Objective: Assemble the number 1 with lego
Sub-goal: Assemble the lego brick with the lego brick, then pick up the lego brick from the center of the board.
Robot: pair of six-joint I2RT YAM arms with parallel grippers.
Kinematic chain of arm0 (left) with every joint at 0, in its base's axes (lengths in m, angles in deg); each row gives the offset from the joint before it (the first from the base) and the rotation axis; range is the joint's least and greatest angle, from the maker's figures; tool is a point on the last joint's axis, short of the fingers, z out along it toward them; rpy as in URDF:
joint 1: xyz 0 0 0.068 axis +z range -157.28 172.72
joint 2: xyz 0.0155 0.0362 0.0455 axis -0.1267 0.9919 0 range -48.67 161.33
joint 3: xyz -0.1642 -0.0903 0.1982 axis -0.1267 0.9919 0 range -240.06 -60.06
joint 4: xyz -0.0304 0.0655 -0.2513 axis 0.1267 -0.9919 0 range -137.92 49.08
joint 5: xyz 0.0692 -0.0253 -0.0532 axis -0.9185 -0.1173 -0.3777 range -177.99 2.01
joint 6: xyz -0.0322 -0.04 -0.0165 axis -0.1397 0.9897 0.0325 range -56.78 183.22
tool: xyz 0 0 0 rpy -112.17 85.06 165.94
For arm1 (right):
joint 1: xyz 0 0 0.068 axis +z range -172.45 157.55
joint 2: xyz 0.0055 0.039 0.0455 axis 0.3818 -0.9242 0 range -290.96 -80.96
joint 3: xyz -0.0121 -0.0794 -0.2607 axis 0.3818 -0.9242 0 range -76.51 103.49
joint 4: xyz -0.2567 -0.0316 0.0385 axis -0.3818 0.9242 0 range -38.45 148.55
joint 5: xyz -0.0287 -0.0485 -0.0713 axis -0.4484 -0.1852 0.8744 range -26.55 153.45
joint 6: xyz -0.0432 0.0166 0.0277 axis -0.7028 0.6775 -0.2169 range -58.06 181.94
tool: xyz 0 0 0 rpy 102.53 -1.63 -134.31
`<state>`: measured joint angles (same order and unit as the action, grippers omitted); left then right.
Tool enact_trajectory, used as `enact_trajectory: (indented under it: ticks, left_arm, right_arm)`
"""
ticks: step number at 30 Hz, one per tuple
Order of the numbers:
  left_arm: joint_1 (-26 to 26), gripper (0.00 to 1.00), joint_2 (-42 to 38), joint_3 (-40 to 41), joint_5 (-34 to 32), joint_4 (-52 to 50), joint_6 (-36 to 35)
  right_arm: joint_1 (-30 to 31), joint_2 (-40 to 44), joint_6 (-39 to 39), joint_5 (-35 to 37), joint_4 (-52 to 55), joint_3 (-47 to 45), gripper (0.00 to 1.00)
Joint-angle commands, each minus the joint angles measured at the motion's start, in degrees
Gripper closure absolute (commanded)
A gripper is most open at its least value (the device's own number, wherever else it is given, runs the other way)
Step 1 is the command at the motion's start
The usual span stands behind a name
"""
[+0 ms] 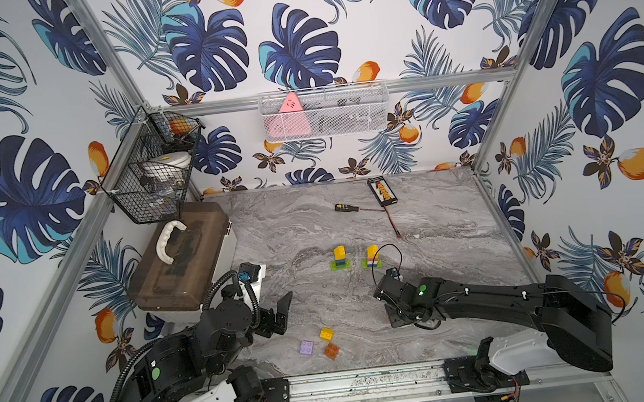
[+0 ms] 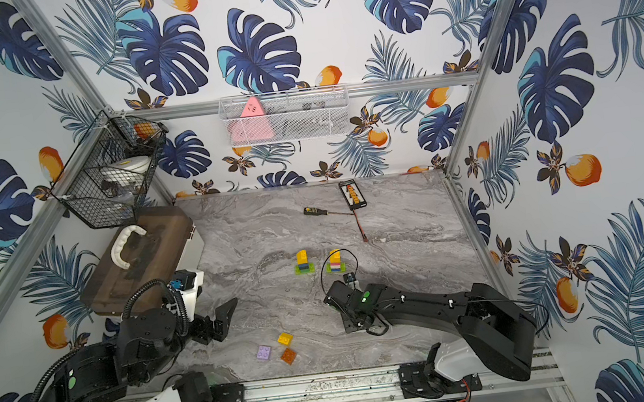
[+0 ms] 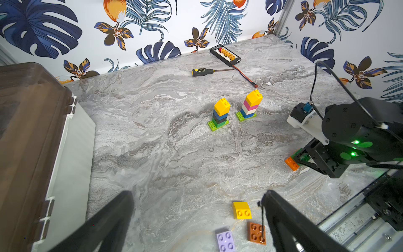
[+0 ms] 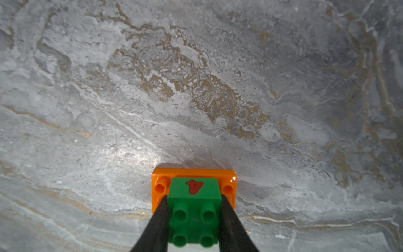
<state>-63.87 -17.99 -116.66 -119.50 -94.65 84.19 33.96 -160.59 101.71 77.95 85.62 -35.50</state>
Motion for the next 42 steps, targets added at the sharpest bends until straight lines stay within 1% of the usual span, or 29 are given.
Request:
enact_trajectory:
  ticks: [1,7,17,18,22,28,32,36,38,40,42]
  left_arm:
    - [0.0,0.01,0.1,-0.2,-0.9,0.1,0.5]
    - [0.1,0.01,0.0,-0.1,-1.0,0.1,0.5]
    - [0.1,0.01,-0.4,-0.1,-1.3,0.0,0.5]
    - [0.1,0.01,-0.4,-0.2,-1.3,0.0,0.5]
    - [0.2,0.01,-0.6,-0.2,-1.3,-0.1,0.6]
    - [0.1,0.01,-0.7,-0.2,-1.1,0.1,0.4]
    - [0.1,0.01,-0.7,-0.2,-1.0,0.1,0.5]
    - [0.0,0.01,-1.0,-0.2,-1.1,0.0,0.5]
    - [0.1,0.01,-1.1,-0.2,-1.2,0.0,0.5]
    - [0.1,0.01,-1.1,-0.3,-1.4,-0.1,0.6]
    - [0.1,0.01,-1.1,-0.4,-1.5,-0.2,0.8]
  right_arm:
    - [-0.1,-0.8,-0.3,-0.6,-0.5,-0.1,0.83]
    - [-0.4,-3.1,0.0,-0.2,0.4,-0.3,0.84]
    - [-2.0,-8.0,0.0,-0.8,1.2,3.0,0.84]
    - [-2.3,-8.5,0.0,-0.7,1.6,3.8,0.83]
    - [-3.1,-9.4,0.8,-0.7,5.0,7.6,0.69]
    - [-3.1,-6.3,2.1,0.4,10.1,12.0,0.51]
    - [-3.1,-3.8,2.5,0.8,13.7,15.3,0.44]
    - [-2.6,-2.0,3.1,-2.1,15.6,17.6,0.43]
    - [-0.5,-1.8,4.9,-5.0,14.8,18.5,0.41]
    - [3.4,-3.0,6.8,-7.4,12.6,20.2,0.34]
    - [7.0,-6.5,5.1,-10.1,10.0,22.5,0.33]
